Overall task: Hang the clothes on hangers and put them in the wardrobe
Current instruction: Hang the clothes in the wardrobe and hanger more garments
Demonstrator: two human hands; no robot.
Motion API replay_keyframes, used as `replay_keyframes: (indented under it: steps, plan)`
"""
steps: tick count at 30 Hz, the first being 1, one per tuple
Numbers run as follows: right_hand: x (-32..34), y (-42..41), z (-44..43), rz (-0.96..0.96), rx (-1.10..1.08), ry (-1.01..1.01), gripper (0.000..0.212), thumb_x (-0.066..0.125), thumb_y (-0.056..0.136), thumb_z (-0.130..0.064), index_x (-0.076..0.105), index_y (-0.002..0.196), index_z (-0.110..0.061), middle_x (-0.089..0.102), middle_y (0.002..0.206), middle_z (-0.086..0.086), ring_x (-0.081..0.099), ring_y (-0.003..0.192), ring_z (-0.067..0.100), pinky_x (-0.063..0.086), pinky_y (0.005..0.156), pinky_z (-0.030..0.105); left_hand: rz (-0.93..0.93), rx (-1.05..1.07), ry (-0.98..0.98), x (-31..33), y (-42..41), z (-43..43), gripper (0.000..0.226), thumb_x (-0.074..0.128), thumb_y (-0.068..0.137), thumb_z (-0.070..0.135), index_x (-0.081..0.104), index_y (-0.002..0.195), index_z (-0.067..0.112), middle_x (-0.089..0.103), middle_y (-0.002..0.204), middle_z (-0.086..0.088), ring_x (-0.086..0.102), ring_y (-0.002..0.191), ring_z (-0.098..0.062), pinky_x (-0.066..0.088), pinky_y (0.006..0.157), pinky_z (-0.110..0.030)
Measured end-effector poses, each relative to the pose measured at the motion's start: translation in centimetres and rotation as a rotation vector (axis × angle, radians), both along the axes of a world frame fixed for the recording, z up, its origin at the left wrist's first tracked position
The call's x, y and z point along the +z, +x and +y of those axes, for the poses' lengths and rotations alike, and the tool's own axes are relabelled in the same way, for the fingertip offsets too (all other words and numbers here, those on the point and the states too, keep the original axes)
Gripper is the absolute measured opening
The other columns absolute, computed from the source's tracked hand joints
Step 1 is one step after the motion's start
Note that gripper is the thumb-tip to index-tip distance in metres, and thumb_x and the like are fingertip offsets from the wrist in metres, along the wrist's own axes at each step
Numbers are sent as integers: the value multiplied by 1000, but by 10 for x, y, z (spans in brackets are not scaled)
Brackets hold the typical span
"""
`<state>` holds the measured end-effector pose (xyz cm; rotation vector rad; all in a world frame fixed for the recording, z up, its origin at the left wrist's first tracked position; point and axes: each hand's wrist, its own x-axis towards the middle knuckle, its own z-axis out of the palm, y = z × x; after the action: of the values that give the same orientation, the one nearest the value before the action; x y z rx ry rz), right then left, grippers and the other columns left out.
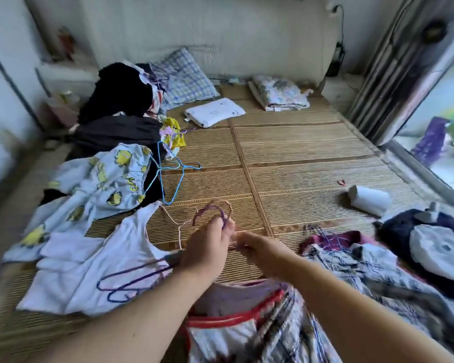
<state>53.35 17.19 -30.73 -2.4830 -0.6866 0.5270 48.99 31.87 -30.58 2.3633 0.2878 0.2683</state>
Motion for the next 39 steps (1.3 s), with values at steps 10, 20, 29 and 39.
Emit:
replay_keyframes:
  steps: [10,20,29,39]
  plan:
    - [181,-89,48,276,172,267,26,56,94,-20,59,68,-19,53,49,-9,44,41,2,37,44,16,-292,106,-335,172,-126,55,31,42,98,7,49,78,30,65,76,7,66,71,-17,54,71,-33]
    - [232,-152,111,536,197,485,20,47,97,-20,56,80,-16,70,71,0,62,52,14,37,46,21,-423,203,-335,251,-208,117,34,42,96,3,58,102,33,67,101,4,66,97,-18,52,90,-45]
    - [203,-160,209,547,268,406,17,46,98,-29,56,87,-20,73,79,-3,64,53,15,40,47,20,-360,288,-282,234,-199,192,32,43,96,6,56,84,33,69,85,10,69,86,-14,53,87,-39]
    - [82,-26,267,383,-346,406,17,54,95,-20,62,108,-14,64,88,4,61,72,19,56,61,29,20,263,-299,106,-100,321,33,43,95,8,54,72,28,67,71,22,68,77,-10,53,86,-45]
